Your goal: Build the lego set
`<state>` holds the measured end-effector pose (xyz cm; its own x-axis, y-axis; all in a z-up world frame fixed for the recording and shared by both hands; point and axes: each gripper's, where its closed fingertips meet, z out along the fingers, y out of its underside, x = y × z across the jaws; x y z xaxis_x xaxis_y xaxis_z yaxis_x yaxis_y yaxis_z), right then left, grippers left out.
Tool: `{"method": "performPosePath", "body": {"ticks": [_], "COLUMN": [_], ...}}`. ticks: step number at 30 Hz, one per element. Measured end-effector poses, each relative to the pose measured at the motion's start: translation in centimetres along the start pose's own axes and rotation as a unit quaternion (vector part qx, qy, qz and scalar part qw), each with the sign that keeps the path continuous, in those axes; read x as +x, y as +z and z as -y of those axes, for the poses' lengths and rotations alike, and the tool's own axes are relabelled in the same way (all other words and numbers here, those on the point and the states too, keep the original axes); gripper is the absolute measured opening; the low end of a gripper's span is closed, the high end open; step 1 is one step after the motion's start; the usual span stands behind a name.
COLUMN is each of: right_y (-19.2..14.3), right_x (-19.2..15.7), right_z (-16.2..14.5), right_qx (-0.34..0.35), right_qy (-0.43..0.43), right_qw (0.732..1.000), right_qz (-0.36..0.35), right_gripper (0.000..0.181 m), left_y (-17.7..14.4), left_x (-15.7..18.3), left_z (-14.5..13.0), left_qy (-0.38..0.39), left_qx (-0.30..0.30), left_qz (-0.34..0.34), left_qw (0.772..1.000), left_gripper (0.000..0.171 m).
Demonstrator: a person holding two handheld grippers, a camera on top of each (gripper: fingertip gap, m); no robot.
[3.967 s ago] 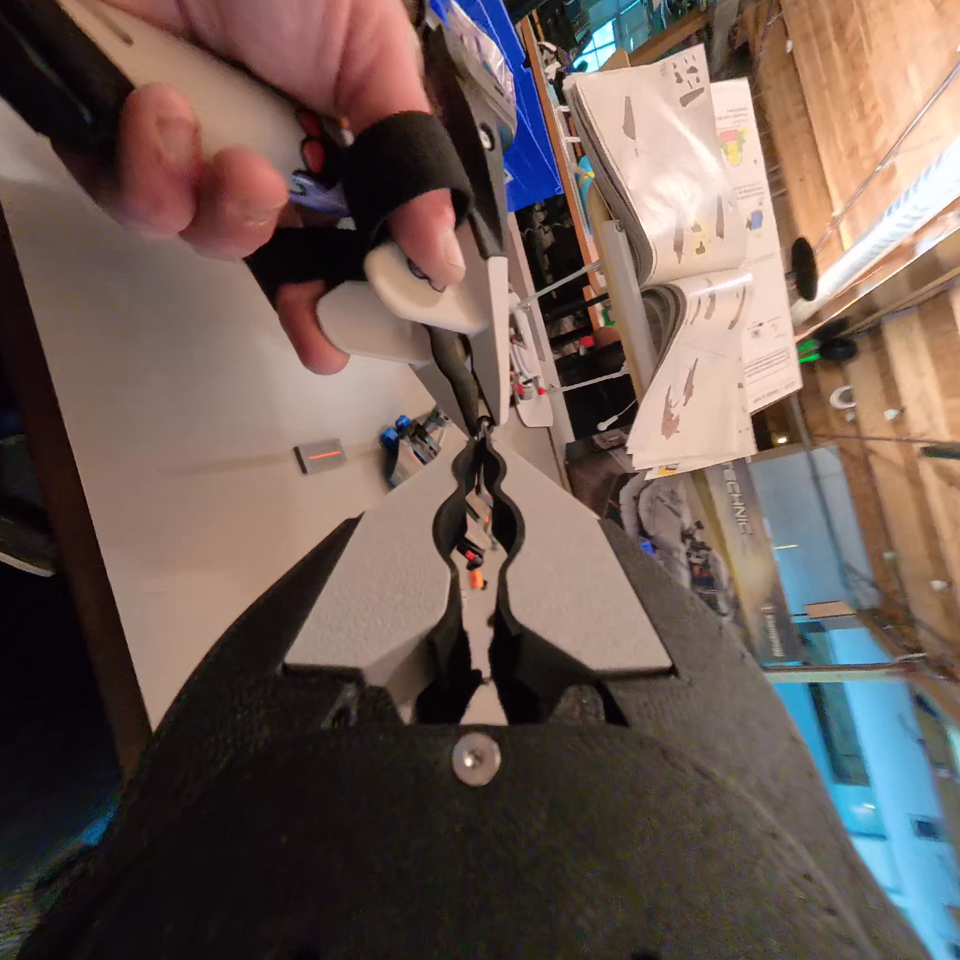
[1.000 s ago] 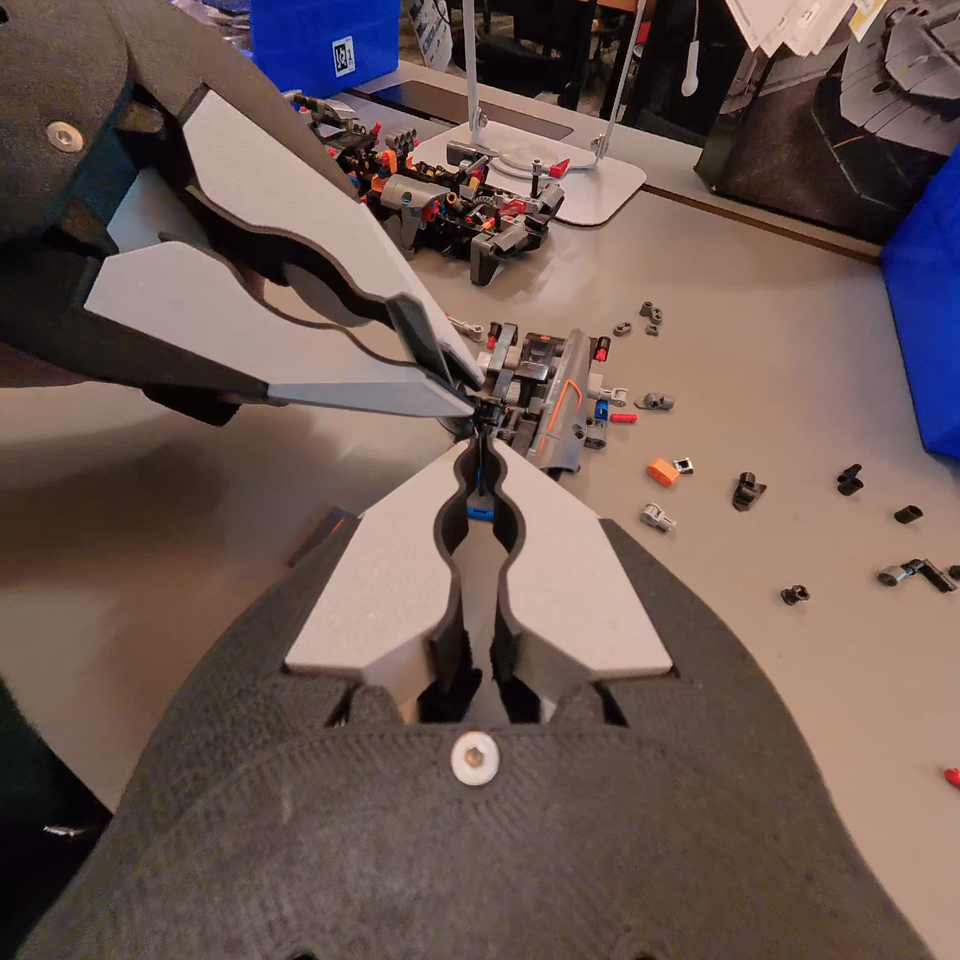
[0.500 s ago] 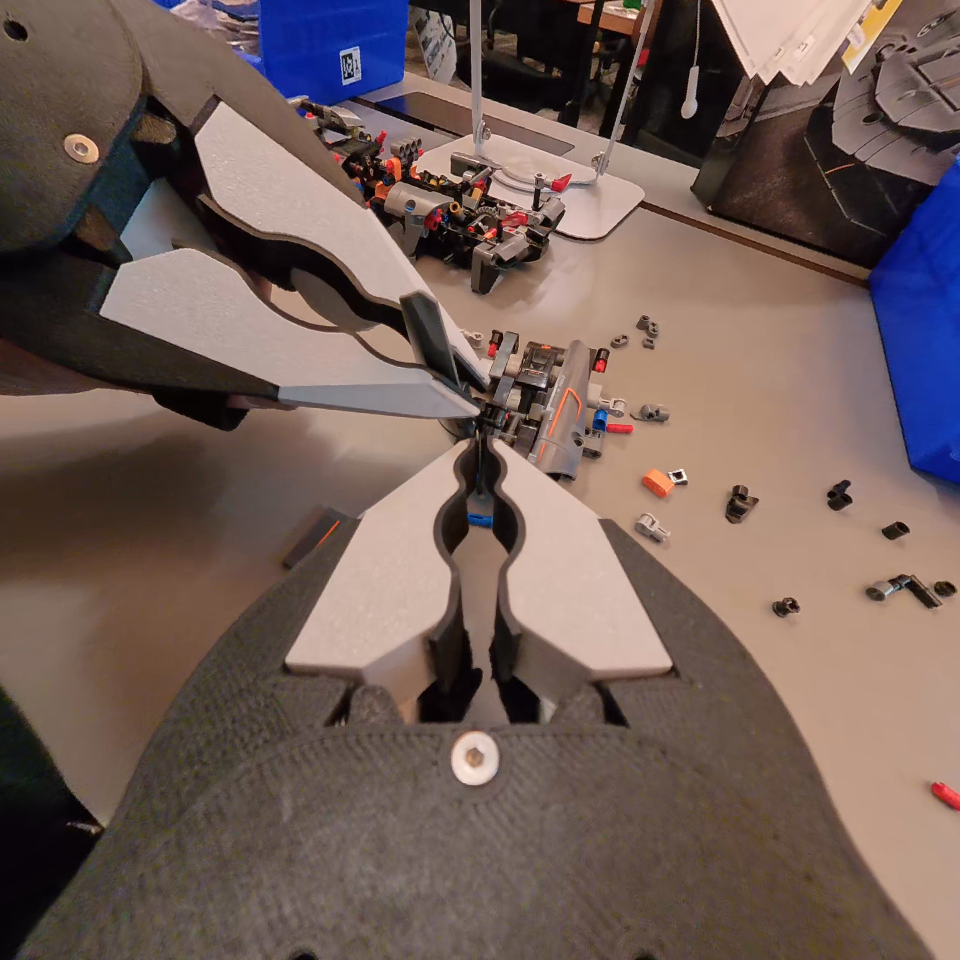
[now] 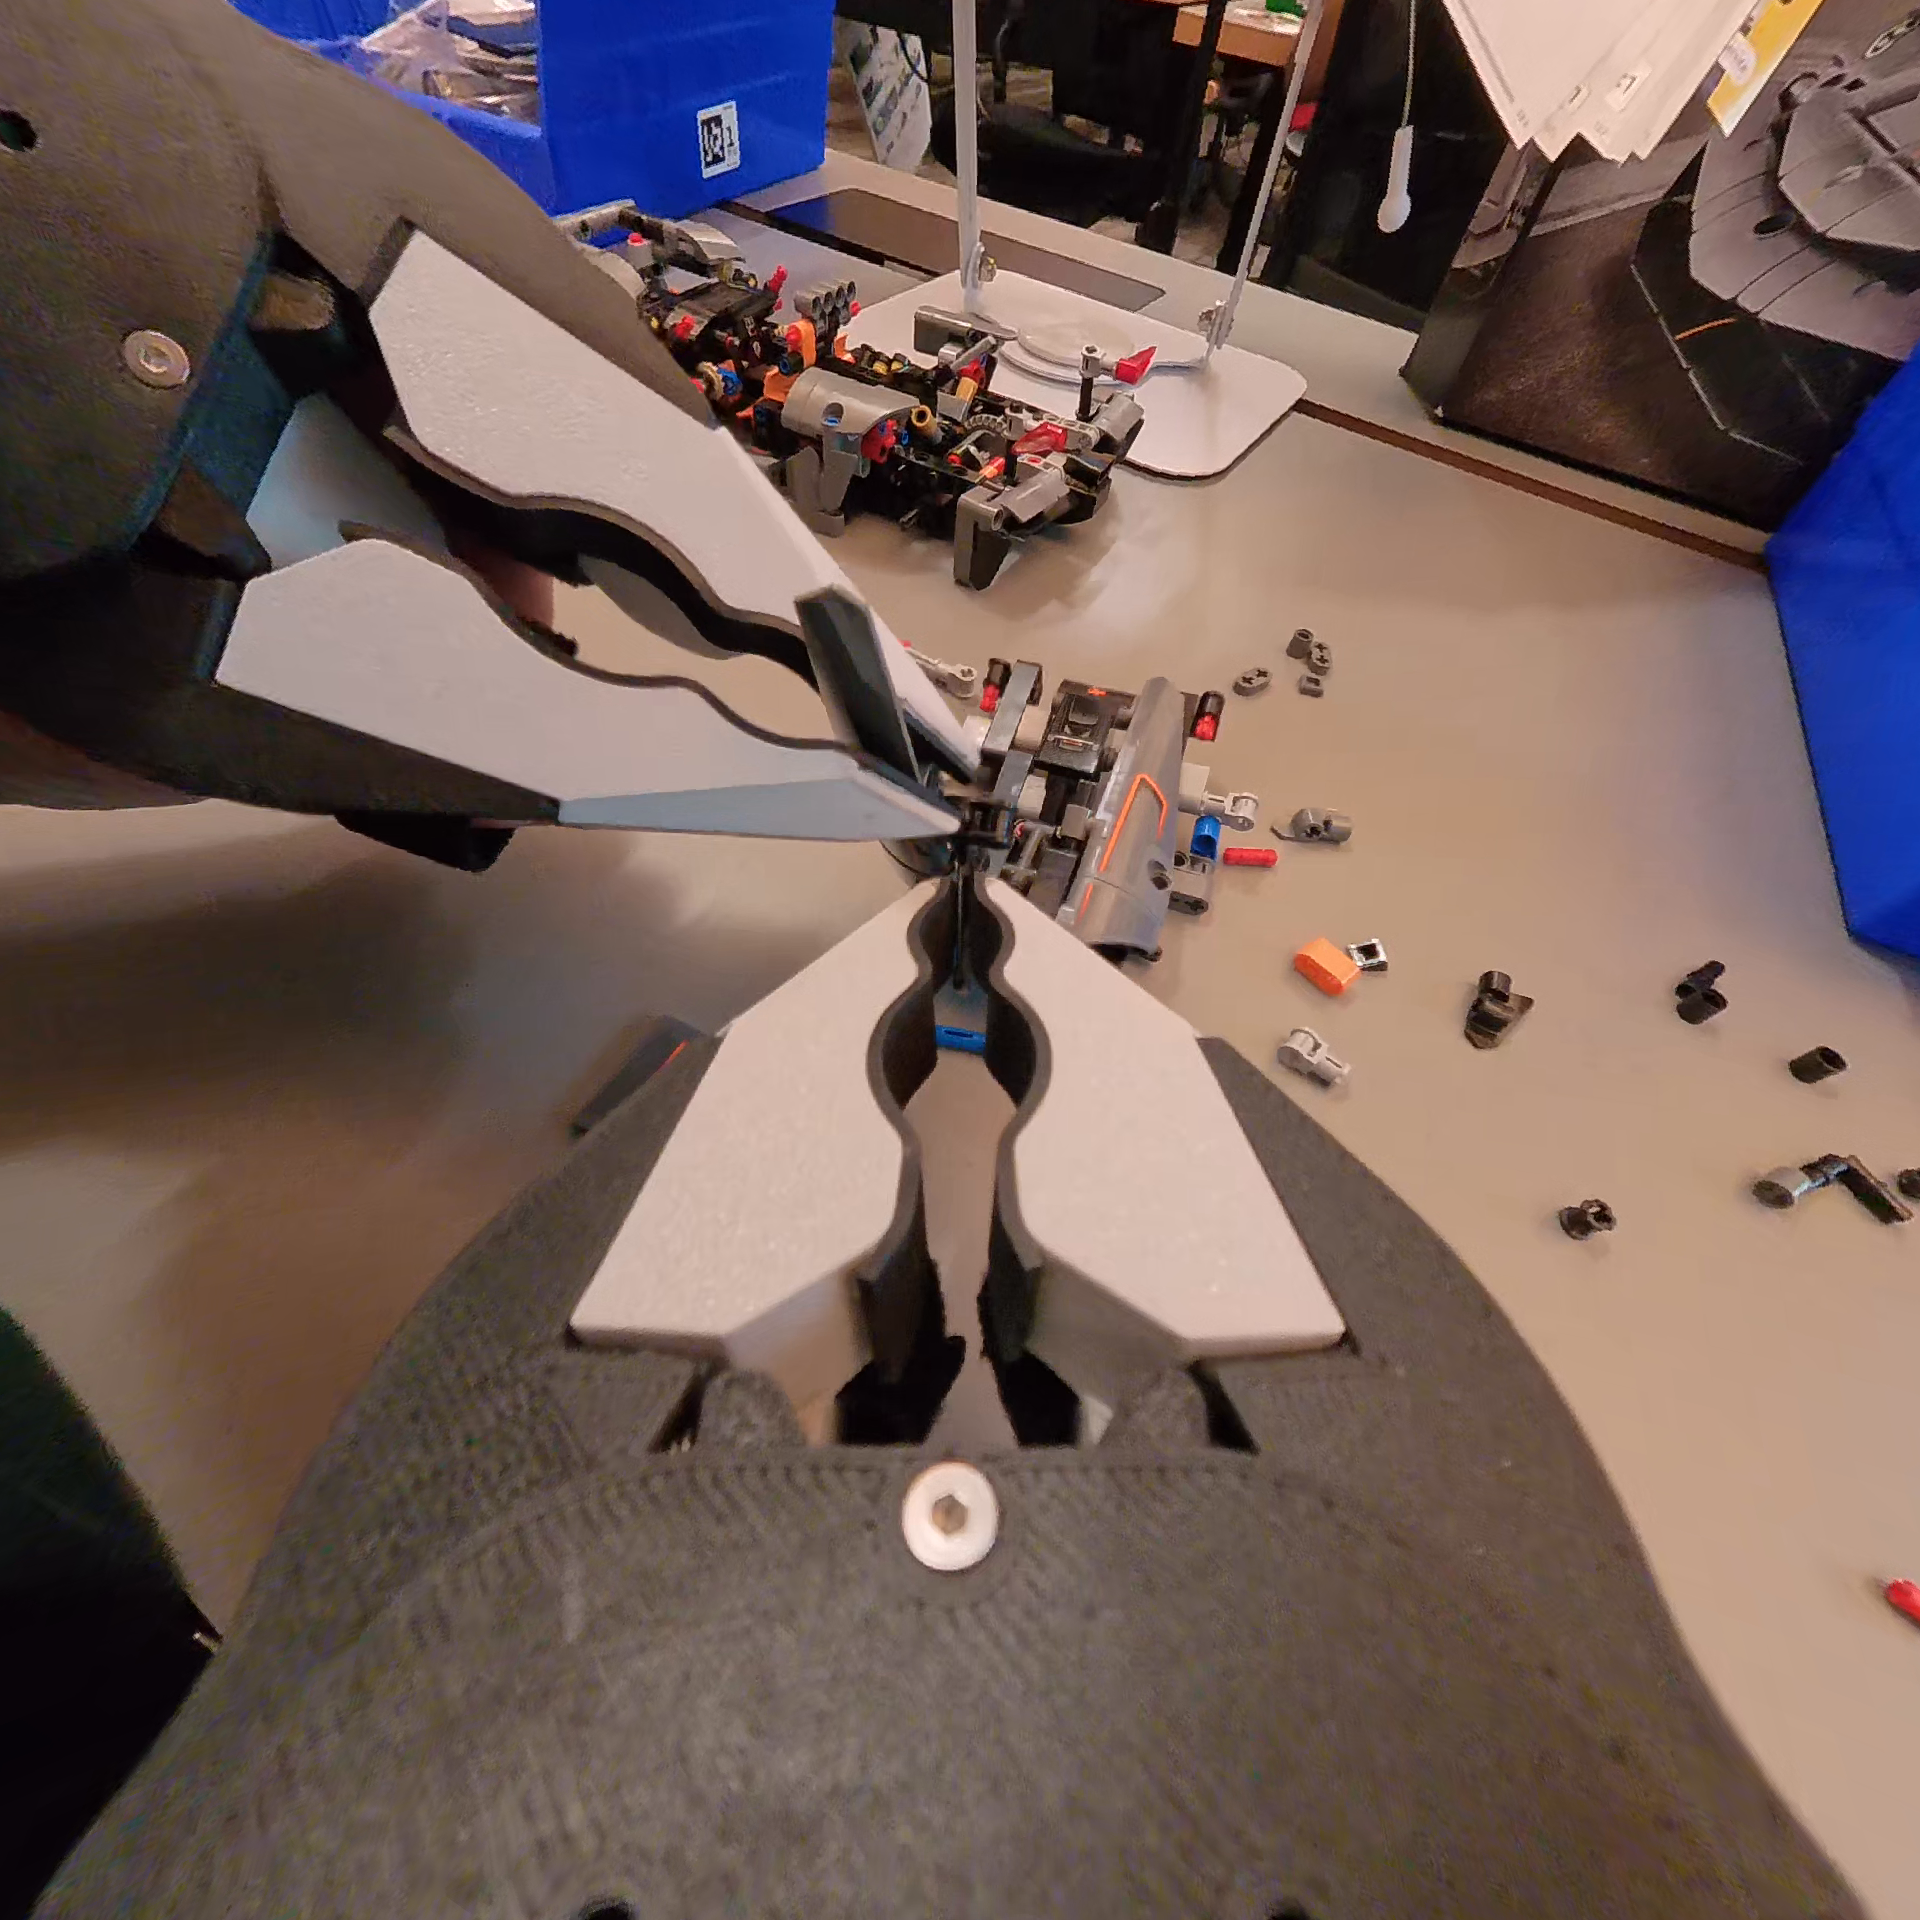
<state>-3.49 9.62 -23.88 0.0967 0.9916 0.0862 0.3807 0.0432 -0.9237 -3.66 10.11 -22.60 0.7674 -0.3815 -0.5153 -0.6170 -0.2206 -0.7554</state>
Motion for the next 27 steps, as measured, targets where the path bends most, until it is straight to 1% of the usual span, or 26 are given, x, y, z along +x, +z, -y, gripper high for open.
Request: {"method": "performPosePath", "body": {"ticks": [4, 5, 7, 9, 11, 18, 27], "right_y": [0.09, 0.11, 0.13, 0.15, 0.17, 0.22, 0.26], "right_x": [-0.09, -0.11, -0.12, -0.13, -0.14, -0.19, -0.3], "right_z": [-0.1, -0.12, -0.14, -0.17, -0.2, -0.23, -0.32], "right_qx": [-0.004, -0.005, -0.005, -0.006, -0.007, -0.009, -0.011], "right_qy": [-0.003, -0.002, -0.003, -0.003, -0.003, -0.007, -0.01], "right_qw": [1.0, 1.0, 1.0, 1.0, 1.0, 1.0, 1.0], "right_qz": [0.002, 0.003, 0.003, 0.003, 0.004, 0.003, 0.005], "right_gripper": [0.0, 0.0, 0.0, 0.0, 0.0, 0.0, 0.0], "left_y": [0.08, 0.03, -0.06, 0.0, 0.11, 0.38, 0.49], "left_x": [0.24, 0.24, 0.4, 0.44, 0.35, 0.47, 0.65], "left_z": [-0.21, -0.15, 0.09, -0.02, -0.2, -0.57, -0.67], "left_qy": [0.006, 0.006, 0.007, 0.009, 0.009, 0.02, 0.033], "left_qx": [0.001, 0.006, 0.019, 0.018, 0.015, 0.003, -0.002], "left_qz": [-0.007, -0.008, -0.013, -0.015, -0.017, -0.033, -0.045], "left_qw": [1.0, 1.0, 1.0, 1.0, 1.0, 0.999, 0.998], "left_gripper": [0.005, 0.006, 0.016, 0.016, 0.012, 0.006, 0.005]}}
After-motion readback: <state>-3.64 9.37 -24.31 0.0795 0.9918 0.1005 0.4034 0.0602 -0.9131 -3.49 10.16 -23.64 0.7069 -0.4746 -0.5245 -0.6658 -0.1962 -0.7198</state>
